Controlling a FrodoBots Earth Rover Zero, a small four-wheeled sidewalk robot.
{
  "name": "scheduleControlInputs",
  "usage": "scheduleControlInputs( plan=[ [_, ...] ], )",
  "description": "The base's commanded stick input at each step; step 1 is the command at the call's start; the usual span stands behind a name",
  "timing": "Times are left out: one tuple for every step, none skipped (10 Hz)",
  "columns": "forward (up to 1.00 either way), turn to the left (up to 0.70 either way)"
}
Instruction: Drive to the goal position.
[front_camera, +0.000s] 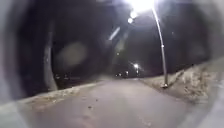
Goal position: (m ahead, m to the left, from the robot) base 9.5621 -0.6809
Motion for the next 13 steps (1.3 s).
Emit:
scheduleControlInputs(
  plan=[
    [1.00,0.00],
    [1.00,-0.01],
    [1.00,-0.02],
    [1.00,-0.03],
    [1.00,-0.05],
    [1.00,-0.05],
    [1.00,-0.05],
    [1.00,-0.05],
    [1.00,-0.05],
    [1.00,-0.05],
    [1.00,-0.05],
    [1.00,-0.03],
    [1.00,-0.02]
  ],
)
